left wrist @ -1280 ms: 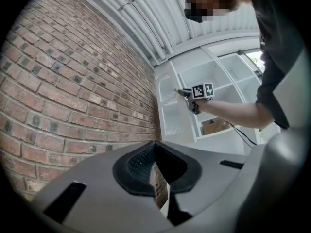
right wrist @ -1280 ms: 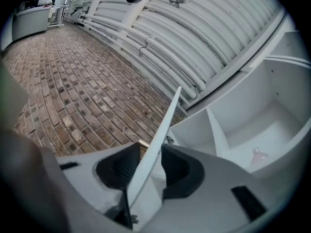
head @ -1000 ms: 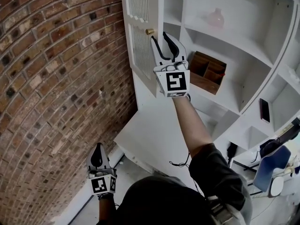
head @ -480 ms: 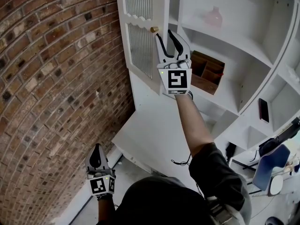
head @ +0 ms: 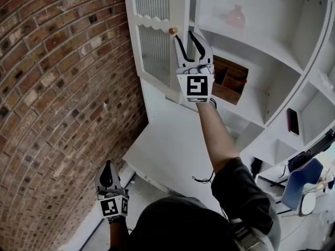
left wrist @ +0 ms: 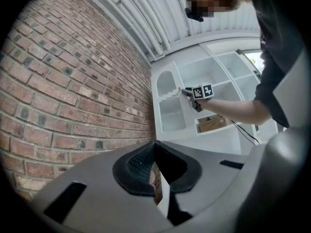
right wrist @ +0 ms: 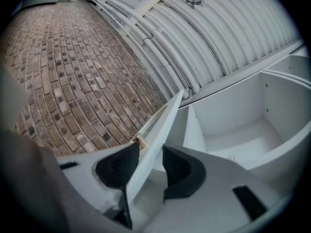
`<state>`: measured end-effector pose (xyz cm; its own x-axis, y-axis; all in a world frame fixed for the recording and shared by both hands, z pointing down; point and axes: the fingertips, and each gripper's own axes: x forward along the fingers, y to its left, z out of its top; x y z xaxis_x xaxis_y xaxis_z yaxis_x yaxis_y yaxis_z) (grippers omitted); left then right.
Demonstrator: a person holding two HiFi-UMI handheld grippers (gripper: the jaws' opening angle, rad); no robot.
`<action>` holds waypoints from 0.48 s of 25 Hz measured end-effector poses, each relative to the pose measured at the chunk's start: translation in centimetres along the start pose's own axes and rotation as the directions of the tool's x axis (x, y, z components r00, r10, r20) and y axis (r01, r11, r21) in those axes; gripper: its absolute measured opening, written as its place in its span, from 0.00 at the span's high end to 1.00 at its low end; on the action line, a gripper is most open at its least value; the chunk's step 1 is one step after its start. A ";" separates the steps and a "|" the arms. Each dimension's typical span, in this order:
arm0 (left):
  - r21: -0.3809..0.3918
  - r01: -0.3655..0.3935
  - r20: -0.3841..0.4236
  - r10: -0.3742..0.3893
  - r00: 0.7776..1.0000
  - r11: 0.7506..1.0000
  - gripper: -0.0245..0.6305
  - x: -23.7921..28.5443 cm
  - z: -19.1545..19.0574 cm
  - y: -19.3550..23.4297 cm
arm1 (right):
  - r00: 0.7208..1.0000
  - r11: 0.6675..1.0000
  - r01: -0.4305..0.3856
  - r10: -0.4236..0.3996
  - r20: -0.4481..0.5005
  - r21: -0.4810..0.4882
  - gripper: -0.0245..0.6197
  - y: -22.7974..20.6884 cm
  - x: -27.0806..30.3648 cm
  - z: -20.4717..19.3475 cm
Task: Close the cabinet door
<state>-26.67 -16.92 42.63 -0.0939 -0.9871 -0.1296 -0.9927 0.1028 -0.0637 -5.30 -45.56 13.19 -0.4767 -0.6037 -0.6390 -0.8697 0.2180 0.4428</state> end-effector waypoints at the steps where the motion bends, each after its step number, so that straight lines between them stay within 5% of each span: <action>1: -0.001 0.001 0.002 -0.001 1.000 1.000 0.96 0.1 0.1 0.0 | 1.000 1.000 0.001 -0.001 -0.002 -0.007 0.73 -0.1 0.0 -0.1; 12: -0.003 0.014 -0.001 -0.014 1.000 1.000 0.96 1.3 -0.4 -0.6 | 1.000 0.997 0.002 -0.004 -0.016 -0.082 0.73 -1.1 0.5 -1.3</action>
<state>-26.28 -18.28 42.92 -0.0805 -0.9886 -0.1275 -0.9941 0.0890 -0.0625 -4.37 -47.07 13.21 -0.4713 -0.6168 -0.6305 -0.8575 0.1532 0.4911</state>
